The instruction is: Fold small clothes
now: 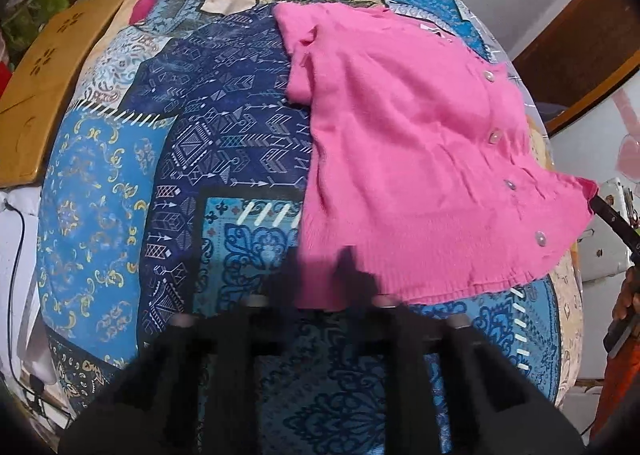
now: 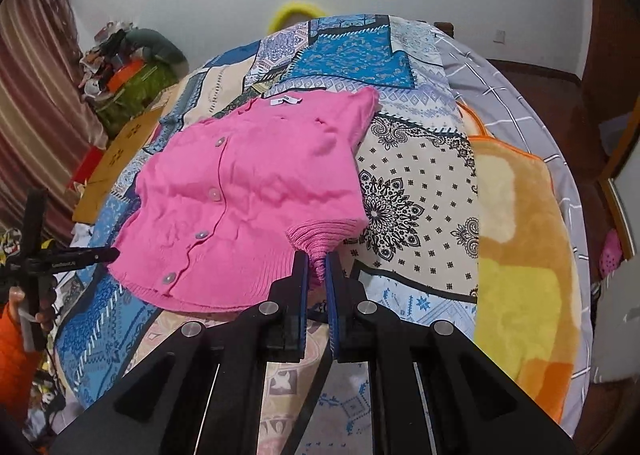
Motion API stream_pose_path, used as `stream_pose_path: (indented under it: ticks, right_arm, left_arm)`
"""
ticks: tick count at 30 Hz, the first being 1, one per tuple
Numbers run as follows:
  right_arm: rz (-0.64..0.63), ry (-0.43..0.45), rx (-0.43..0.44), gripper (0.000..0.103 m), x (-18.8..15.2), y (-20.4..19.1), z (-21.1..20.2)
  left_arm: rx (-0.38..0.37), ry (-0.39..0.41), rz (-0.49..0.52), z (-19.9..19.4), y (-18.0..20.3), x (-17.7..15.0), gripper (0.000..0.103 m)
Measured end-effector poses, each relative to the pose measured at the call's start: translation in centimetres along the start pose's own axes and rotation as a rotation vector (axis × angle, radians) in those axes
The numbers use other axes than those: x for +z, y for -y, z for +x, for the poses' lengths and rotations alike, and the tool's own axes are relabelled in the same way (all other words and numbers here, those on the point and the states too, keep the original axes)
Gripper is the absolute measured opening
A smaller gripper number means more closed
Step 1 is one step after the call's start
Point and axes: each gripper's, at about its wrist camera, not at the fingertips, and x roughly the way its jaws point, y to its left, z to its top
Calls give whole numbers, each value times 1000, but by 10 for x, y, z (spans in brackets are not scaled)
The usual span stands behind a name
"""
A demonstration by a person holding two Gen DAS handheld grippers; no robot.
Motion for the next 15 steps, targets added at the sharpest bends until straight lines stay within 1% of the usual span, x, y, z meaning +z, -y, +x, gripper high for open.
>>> stream_pose_path:
  ticks: [2,6,9,15]
  right_arm:
    - [4,13,13,7,2,-1,-3]
    - [-2,47,28,7,10,-6,-9]
    - [-21,80,31,7,22,-13,-16]
    - [-54,161,36,7,54,-27,-32]
  left_arm:
    - [11,10,15,-2,5,1,7]
    - [63,83,46,-19,13,10,6]
    - [60,145,43,-40,16,22,5]
    - [47,294,39,-94,25,59,5]
